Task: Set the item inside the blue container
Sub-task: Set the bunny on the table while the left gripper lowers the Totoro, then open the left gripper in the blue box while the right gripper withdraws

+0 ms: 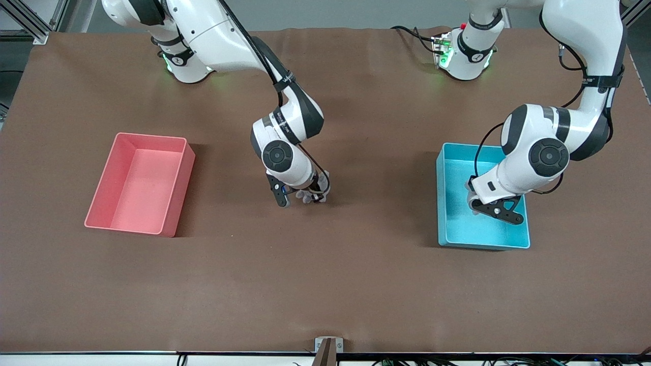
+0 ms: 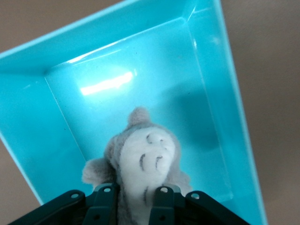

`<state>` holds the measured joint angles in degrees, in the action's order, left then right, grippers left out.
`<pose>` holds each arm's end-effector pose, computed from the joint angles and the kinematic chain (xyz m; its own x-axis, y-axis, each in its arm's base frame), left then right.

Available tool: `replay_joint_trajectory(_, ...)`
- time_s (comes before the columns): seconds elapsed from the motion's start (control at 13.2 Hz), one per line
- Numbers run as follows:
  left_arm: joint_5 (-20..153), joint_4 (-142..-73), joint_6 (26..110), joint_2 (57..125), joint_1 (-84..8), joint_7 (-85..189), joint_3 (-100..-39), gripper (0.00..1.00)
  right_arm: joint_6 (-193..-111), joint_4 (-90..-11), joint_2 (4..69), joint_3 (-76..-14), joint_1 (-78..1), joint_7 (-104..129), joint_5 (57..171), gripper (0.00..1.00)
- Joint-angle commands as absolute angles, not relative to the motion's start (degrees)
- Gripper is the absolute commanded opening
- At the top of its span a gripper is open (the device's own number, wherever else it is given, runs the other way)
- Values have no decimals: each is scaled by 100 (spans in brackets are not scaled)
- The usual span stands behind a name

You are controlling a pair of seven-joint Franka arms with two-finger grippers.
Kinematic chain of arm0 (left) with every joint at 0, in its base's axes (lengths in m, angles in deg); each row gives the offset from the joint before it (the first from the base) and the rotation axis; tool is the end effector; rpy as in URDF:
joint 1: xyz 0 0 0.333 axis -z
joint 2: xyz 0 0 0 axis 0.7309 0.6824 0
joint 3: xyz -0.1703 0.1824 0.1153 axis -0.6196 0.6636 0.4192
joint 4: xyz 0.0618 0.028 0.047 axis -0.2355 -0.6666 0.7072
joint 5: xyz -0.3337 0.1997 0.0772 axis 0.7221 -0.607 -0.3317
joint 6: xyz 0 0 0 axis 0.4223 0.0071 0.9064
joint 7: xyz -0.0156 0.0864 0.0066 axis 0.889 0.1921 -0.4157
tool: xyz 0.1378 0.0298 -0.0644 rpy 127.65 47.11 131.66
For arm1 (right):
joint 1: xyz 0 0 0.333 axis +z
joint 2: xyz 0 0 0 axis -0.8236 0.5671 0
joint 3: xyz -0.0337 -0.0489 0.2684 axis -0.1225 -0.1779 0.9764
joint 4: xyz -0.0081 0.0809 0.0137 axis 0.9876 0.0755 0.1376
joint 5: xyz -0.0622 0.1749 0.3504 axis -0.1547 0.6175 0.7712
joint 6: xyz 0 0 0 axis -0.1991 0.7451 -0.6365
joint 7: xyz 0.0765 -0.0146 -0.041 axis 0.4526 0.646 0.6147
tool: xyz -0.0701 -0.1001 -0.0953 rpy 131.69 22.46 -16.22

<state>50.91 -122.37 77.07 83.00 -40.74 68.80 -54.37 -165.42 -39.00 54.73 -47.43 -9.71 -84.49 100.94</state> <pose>0.5713 -0.0868 0.2095 0.9088 -0.3993 -0.1209 -0.4072 -0.9121 -0.0482 0.5204 0.4480 0.1456 0.3749 -0.8983 -0.2292 -0.9187 -0.3931 0.0376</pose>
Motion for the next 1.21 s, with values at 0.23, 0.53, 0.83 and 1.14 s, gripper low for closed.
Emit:
replay_joint_trajectory(0.23, 4980, -12484, 8022, 8516, -4222, 6972, -5495, 23, -15773, -3182, 5159, -4785, -1115, -8192, 9380, 100)
replay_joint_trajectory(0.53, 4953, -12528, 8145, 8789, -4362, 6998, -5495, 24, -14376, -3003, 4484, -4803, -1895, -6069, 9334, 100)
replay_joint_trajectory(0.83, 4953, -12519, 8304, 8929, -4547, 7350, -5503, 33, -13372, -3038, 4000, -4864, -2678, -3888, 8809, 100)
replay_joint_trajectory(1.14, 4962, -12519, 8103, 8763, -4521, 7262, -5538, 100, -13327, -3881, 3288, -4864, -3398, -1814, 8175, 100)
